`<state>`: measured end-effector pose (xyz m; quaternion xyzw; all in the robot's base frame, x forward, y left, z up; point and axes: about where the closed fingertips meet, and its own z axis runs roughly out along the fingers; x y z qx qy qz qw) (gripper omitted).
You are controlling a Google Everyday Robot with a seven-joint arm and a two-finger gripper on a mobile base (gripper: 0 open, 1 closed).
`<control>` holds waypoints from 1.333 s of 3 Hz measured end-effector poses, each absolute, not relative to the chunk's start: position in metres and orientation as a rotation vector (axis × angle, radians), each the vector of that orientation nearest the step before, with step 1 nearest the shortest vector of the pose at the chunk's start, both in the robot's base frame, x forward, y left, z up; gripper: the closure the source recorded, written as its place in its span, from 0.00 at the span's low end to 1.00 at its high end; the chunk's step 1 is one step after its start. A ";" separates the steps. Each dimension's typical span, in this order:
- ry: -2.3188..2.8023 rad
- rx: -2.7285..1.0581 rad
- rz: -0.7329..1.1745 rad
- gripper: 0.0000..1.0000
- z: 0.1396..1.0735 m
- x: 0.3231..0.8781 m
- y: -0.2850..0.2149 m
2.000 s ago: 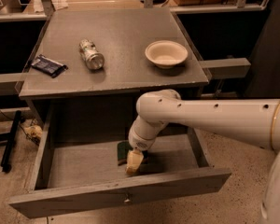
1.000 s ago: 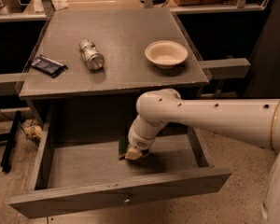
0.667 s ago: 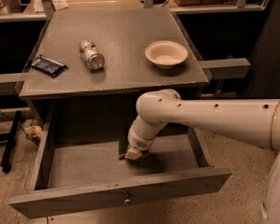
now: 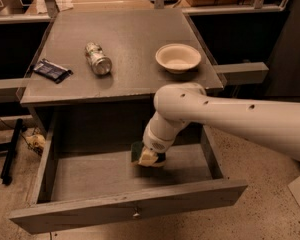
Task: Pick sponge from top drawer and place on counter
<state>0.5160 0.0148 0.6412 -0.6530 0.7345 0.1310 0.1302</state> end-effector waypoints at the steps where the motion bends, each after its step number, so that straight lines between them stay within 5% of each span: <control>1: 2.162 -1.834 0.363 1.00 0.688 0.517 -0.003; 4: 2.200 -1.625 0.229 1.00 0.752 0.535 -0.012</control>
Offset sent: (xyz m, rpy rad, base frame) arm -0.0044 -0.0598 0.1439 -0.0007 -0.1148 -0.1937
